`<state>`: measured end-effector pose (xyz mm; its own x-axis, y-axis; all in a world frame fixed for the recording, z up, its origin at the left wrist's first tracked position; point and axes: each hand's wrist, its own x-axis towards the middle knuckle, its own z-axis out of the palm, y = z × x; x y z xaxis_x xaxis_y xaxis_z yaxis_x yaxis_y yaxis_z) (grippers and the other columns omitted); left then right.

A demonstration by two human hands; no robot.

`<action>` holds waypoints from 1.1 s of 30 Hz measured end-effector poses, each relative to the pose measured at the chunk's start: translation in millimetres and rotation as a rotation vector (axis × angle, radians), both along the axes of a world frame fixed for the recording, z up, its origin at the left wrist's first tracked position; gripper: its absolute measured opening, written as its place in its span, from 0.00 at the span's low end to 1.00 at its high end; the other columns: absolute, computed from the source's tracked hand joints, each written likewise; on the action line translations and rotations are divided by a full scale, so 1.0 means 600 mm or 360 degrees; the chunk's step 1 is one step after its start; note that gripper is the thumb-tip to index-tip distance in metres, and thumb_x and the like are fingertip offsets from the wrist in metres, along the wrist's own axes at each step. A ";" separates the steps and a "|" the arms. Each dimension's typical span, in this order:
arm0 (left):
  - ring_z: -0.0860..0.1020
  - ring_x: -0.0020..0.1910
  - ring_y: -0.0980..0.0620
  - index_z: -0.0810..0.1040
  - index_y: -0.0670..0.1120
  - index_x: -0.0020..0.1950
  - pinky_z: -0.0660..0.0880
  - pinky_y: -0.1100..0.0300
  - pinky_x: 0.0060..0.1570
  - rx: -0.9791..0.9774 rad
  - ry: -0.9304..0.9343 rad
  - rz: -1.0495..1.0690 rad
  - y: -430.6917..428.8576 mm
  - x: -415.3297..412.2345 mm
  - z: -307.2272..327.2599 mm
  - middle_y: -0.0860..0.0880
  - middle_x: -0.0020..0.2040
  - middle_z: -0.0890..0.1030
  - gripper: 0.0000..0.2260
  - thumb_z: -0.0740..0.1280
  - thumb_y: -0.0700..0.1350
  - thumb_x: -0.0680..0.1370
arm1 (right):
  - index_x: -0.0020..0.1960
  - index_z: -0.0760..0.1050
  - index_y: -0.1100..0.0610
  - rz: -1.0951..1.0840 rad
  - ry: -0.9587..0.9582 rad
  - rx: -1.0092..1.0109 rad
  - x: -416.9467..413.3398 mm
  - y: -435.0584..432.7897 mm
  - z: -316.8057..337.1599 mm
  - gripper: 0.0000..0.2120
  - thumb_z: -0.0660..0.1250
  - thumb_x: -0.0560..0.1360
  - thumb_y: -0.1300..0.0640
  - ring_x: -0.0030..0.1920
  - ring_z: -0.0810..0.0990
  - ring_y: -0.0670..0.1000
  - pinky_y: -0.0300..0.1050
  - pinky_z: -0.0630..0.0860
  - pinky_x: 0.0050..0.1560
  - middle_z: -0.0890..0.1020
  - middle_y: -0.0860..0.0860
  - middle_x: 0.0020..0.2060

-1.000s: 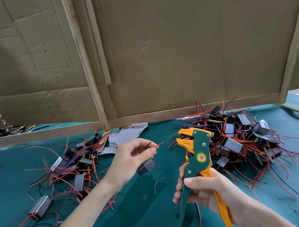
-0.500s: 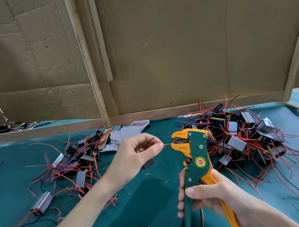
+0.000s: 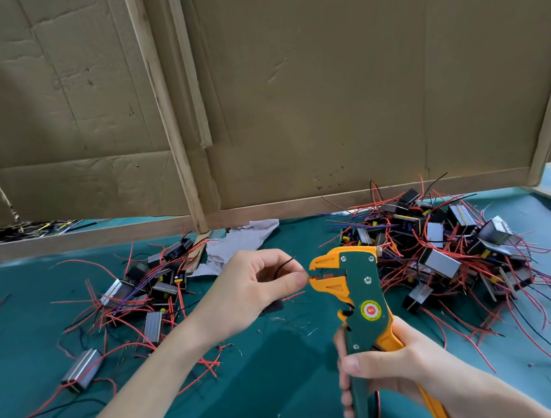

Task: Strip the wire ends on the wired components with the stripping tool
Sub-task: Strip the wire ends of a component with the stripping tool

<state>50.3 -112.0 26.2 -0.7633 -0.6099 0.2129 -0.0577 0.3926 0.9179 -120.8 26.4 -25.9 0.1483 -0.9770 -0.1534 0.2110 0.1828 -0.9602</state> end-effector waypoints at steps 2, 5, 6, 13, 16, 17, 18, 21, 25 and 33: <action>0.68 0.24 0.61 0.81 0.51 0.36 0.67 0.71 0.25 0.0012 -0.0004 -0.0020 -0.002 0.001 -0.001 0.57 0.27 0.72 0.08 0.71 0.42 0.75 | 0.39 0.76 0.62 -0.0117 0.0033 0.0095 0.007 0.002 -0.002 0.20 0.83 0.57 0.54 0.29 0.79 0.61 0.52 0.79 0.33 0.77 0.65 0.31; 0.72 0.26 0.57 0.82 0.49 0.38 0.70 0.68 0.27 0.0110 0.0025 -0.0025 -0.002 -0.001 -0.007 0.54 0.29 0.76 0.05 0.73 0.47 0.73 | 0.28 0.73 0.61 -0.0313 0.0090 0.0128 0.021 0.004 -0.005 0.18 0.79 0.57 0.50 0.19 0.73 0.55 0.42 0.73 0.23 0.73 0.61 0.23; 0.75 0.29 0.56 0.82 0.49 0.39 0.73 0.67 0.31 0.0094 0.0055 0.0020 -0.003 -0.003 -0.013 0.53 0.31 0.79 0.04 0.73 0.48 0.72 | 0.26 0.71 0.61 -0.0409 0.0080 0.0139 0.023 0.003 -0.008 0.20 0.78 0.57 0.50 0.18 0.71 0.55 0.41 0.71 0.22 0.72 0.60 0.21; 0.82 0.39 0.56 0.83 0.46 0.43 0.76 0.65 0.45 0.0091 0.0222 0.0338 -0.006 -0.024 -0.070 0.49 0.39 0.85 0.05 0.68 0.42 0.76 | 0.38 0.82 0.62 -0.0357 -0.0423 0.0086 0.020 -0.012 -0.004 0.13 0.78 0.55 0.62 0.36 0.81 0.64 0.58 0.81 0.39 0.78 0.66 0.36; 0.81 0.46 0.54 0.85 0.50 0.48 0.76 0.62 0.49 -0.0249 0.0040 0.0370 -0.011 -0.020 -0.093 0.52 0.43 0.85 0.06 0.68 0.44 0.75 | 0.38 0.82 0.62 -0.0436 -0.0430 0.0083 0.011 -0.017 -0.009 0.08 0.75 0.58 0.65 0.36 0.81 0.64 0.57 0.81 0.38 0.78 0.66 0.36; 0.80 0.47 0.56 0.84 0.49 0.51 0.74 0.64 0.48 -0.0378 -0.0037 0.0336 -0.010 -0.022 -0.100 0.53 0.45 0.83 0.07 0.68 0.41 0.77 | 0.38 0.82 0.63 -0.0453 -0.0447 0.0097 0.009 -0.018 -0.010 0.09 0.76 0.58 0.65 0.36 0.81 0.63 0.57 0.81 0.38 0.78 0.66 0.36; 0.77 0.46 0.58 0.83 0.48 0.55 0.72 0.67 0.48 -0.0483 -0.0095 0.0301 -0.009 -0.024 -0.107 0.53 0.46 0.80 0.10 0.66 0.38 0.78 | 0.38 0.82 0.63 -0.0460 -0.0466 0.0114 0.007 -0.018 -0.010 0.11 0.77 0.56 0.64 0.35 0.81 0.63 0.58 0.81 0.38 0.78 0.66 0.36; 0.69 0.46 0.62 0.75 0.48 0.67 0.67 0.73 0.54 -0.0627 -0.0184 0.0221 -0.005 -0.026 -0.119 0.51 0.47 0.68 0.19 0.60 0.32 0.80 | 0.39 0.82 0.63 -0.0442 -0.0478 0.0122 0.005 -0.018 -0.011 0.15 0.78 0.53 0.62 0.36 0.81 0.64 0.58 0.81 0.39 0.79 0.65 0.36; 0.73 0.44 0.64 0.77 0.47 0.65 0.70 0.71 0.52 -0.0619 -0.0114 0.0321 -0.004 -0.025 -0.116 0.53 0.42 0.70 0.18 0.63 0.32 0.79 | 0.40 0.81 0.63 -0.0348 -0.0428 0.0122 0.001 -0.018 -0.010 0.15 0.78 0.55 0.62 0.37 0.81 0.64 0.59 0.80 0.41 0.79 0.66 0.37; 0.81 0.37 0.55 0.82 0.53 0.43 0.76 0.66 0.39 -0.0193 0.0252 0.0293 0.008 -0.016 -0.039 0.52 0.39 0.82 0.02 0.72 0.46 0.72 | 0.38 0.81 0.65 -0.0236 -0.0321 0.0094 0.003 -0.014 0.000 0.13 0.76 0.55 0.63 0.36 0.81 0.65 0.59 0.81 0.38 0.78 0.68 0.35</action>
<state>40.7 -107.5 2.7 -0.5934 -0.6981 0.4006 0.0024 0.4962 0.8682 -119.1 18.3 -25.7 0.0373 -0.9805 -0.1928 0.4257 0.1902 -0.8847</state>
